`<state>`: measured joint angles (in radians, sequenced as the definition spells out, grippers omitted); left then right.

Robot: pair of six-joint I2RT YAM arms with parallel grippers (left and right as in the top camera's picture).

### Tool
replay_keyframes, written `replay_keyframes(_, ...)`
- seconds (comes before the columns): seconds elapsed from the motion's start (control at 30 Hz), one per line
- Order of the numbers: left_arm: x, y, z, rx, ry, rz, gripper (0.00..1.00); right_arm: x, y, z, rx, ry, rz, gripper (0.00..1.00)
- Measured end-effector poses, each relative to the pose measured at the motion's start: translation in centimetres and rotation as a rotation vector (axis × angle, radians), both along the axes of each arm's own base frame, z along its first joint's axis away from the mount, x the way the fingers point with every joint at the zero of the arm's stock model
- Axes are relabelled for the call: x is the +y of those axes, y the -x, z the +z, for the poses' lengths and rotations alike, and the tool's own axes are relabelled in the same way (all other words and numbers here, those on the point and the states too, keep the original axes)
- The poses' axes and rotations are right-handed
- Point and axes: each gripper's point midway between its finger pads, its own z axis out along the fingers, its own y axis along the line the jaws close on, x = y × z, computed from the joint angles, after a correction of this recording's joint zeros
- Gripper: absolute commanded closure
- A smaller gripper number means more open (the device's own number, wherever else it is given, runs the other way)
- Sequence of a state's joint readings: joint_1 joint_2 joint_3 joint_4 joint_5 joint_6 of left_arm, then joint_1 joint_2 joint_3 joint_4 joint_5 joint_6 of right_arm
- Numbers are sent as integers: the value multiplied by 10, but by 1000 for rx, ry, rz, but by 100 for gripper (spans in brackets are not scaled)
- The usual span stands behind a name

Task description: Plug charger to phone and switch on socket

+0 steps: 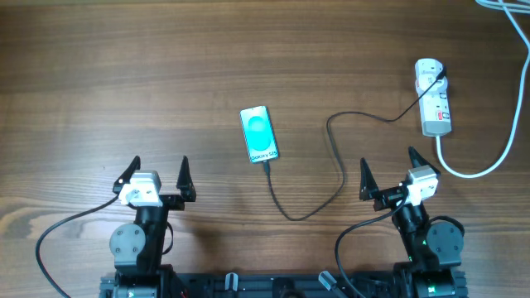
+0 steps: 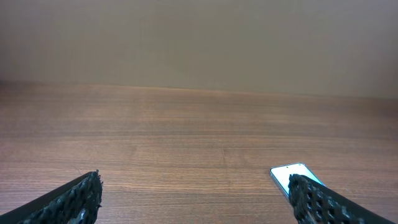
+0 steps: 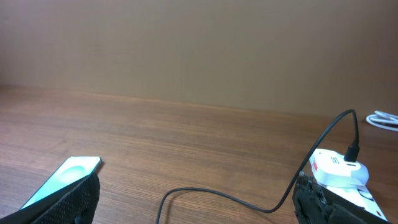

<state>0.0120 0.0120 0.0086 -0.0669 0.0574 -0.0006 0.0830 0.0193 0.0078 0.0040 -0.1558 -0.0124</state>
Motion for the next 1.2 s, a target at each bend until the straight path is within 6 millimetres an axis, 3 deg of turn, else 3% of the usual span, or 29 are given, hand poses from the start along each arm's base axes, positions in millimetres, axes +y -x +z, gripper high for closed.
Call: replay_keyframes(1.2,0,0,0,0,0,0,0,0,0,0,0,0,0,0)
